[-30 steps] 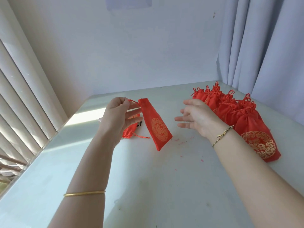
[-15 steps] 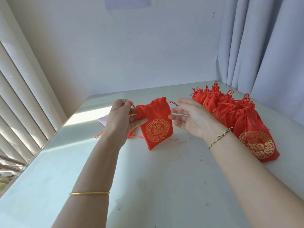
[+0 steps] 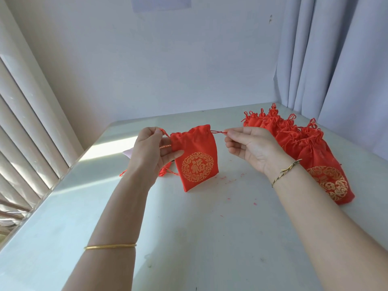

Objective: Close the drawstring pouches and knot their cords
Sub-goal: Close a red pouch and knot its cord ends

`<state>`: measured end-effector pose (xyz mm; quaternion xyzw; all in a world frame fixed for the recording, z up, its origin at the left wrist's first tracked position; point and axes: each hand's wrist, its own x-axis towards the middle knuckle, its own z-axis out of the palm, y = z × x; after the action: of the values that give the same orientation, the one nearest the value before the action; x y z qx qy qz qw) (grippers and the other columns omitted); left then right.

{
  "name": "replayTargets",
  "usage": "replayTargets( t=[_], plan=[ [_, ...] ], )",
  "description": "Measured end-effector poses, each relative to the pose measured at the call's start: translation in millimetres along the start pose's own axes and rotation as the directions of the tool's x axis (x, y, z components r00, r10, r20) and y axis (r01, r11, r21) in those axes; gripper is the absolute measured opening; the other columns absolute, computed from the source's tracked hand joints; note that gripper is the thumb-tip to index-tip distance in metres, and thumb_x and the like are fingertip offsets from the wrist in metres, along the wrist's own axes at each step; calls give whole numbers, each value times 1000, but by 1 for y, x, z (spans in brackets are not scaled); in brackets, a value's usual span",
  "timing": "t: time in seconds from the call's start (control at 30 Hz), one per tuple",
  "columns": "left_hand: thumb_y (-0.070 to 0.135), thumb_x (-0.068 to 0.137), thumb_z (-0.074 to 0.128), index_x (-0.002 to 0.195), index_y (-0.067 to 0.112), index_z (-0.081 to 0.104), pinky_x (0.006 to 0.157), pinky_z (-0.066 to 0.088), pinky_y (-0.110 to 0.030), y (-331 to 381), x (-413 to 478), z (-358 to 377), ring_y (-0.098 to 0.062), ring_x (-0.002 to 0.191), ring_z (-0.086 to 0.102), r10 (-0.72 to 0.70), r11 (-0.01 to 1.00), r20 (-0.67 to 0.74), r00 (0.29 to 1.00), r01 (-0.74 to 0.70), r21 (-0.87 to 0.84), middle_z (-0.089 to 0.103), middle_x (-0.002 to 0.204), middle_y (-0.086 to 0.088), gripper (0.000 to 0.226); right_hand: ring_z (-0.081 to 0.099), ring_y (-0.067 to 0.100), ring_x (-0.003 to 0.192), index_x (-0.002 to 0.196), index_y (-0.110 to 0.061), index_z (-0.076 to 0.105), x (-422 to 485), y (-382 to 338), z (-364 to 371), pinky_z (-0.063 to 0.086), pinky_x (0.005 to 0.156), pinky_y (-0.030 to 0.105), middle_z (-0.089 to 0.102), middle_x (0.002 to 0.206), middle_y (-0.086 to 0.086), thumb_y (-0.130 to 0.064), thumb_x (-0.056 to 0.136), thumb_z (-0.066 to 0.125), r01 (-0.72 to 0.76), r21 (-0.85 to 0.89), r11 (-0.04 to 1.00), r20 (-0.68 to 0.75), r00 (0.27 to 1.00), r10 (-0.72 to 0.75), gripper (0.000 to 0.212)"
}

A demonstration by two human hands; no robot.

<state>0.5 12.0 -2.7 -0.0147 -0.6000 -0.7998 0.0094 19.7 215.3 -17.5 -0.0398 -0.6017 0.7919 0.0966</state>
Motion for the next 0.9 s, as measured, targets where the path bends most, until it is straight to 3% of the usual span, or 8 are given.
replayTargets(
  t=[0.13, 0.33, 0.47, 0.57, 0.63, 0.73, 0.8, 0.9],
  plan=[
    [13, 98, 44, 88, 7, 52, 57, 57, -25, -1, 2, -6, -17, 68, 68, 89, 988, -44, 995, -82, 132, 63, 79, -7, 14, 54, 2, 43, 83, 5, 65, 3, 4, -5, 46, 45, 15, 59, 64, 7, -9, 90, 57, 180, -234, 955, -107, 972, -210, 17],
    [17, 96, 47, 74, 15, 58, 56, 47, -23, -3, 6, -21, -9, 74, 63, 285, 851, -117, 952, -195, 488, 64, 78, 2, 25, 46, -1, 36, 61, -9, 57, 11, 2, -12, 38, 41, 18, 56, 57, -3, -18, 92, 56, 310, -441, 842, -226, 870, -439, 32],
    [14, 95, 43, 69, 16, 51, 57, 42, -24, 4, 8, -28, -8, 68, 59, 356, 830, -219, 908, -200, 521, 58, 70, 3, 28, 46, 0, 42, 47, -18, 52, 21, 1, -26, 35, 58, 33, 55, 51, -9, -28, 87, 56, 308, -419, 854, -331, 824, -460, 41],
    [13, 94, 39, 69, 15, 50, 58, 42, -23, 11, 4, -25, -10, 70, 64, 280, 917, -275, 920, -171, 360, 62, 72, 1, 27, 48, 15, 50, 45, -23, 55, 18, -5, -18, 37, 61, 41, 53, 47, -14, -38, 82, 50, 300, -421, 856, -344, 820, -457, 40],
    [15, 95, 37, 65, 15, 49, 67, 47, -25, 21, -2, -21, -16, 85, 69, 198, 978, -182, 963, -183, 96, 69, 79, -1, 33, 46, 13, 44, 50, -20, 51, 13, -17, -9, 39, 55, 39, 51, 44, -13, -31, 88, 52, 325, -411, 852, -325, 821, -470, 39],
    [21, 100, 32, 62, 17, 44, 85, 49, -30, 38, -13, -12, -20, 97, 69, 150, 975, 83, 985, -133, -179, 73, 87, -4, 40, 38, 5, 34, 59, -10, 55, 0, -38, 4, 36, 40, 24, 49, 50, -4, -21, 92, 54, 354, -329, 876, -218, 874, -435, 35],
    [22, 100, 34, 70, 16, 48, 82, 52, -29, 43, -21, 0, -18, 82, 71, 146, 981, 213, 966, -113, -158, 71, 74, -2, 35, 39, 5, 36, 61, -10, 59, -12, -49, 17, 36, 37, 19, 48, 49, -4, -22, 92, 56, 359, -283, 890, -122, 907, -404, 33],
    [20, 98, 44, 84, 9, 62, 70, 50, -25, 41, -33, 17, -11, 59, 57, 155, 987, 318, 935, -163, 1, 61, 67, 1, 26, 40, 7, 37, 63, -10, 61, -25, -56, 35, 36, 37, 19, 49, 46, -6, -23, 91, 58, 382, -250, 890, 40, 922, -385, 31]
  ],
)
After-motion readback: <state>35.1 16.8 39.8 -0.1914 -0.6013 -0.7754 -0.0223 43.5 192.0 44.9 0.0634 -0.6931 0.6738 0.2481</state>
